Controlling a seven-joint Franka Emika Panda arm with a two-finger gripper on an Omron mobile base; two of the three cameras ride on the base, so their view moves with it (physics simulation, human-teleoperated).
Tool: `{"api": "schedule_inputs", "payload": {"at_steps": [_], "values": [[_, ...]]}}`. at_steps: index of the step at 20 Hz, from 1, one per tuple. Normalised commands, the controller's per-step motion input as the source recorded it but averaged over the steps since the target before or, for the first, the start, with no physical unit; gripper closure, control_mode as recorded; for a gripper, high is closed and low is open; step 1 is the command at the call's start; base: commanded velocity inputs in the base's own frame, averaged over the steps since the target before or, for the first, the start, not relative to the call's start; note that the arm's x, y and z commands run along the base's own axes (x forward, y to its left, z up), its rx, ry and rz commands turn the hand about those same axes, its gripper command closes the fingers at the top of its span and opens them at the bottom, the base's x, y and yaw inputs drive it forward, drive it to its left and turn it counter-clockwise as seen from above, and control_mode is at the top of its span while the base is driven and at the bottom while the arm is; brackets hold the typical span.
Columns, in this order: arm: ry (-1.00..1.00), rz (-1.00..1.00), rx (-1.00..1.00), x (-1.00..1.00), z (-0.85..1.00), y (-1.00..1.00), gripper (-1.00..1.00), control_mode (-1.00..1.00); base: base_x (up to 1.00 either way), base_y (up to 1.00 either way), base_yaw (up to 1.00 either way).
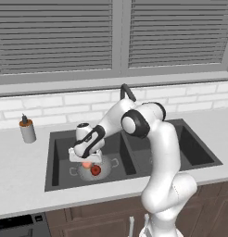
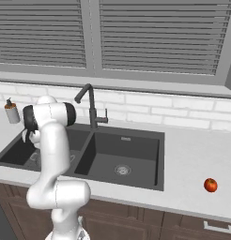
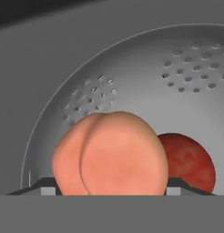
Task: Put the colander in the sink, put the apple, peach, apple in the colander, and turn on the sink faucet and pour water over the colander.
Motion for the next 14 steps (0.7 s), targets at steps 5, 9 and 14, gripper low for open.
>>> {"api": "schedule_inputs", "payload": {"at_steps": [5,9,14], "values": [[0.0,-0.07,0.0,-0.17,0.0,-0.02,-1.0,-1.0,0.0,0.0,0.0],[0.0,-0.07,0.0,-0.21,0.0,-0.05,-1.0,-1.0,0.0,0.0,0.0],[-0.08,0.0,0.0,-0.21,0.27,-0.06,-1.0,-1.0,0.0,0.0,0.0]]}}
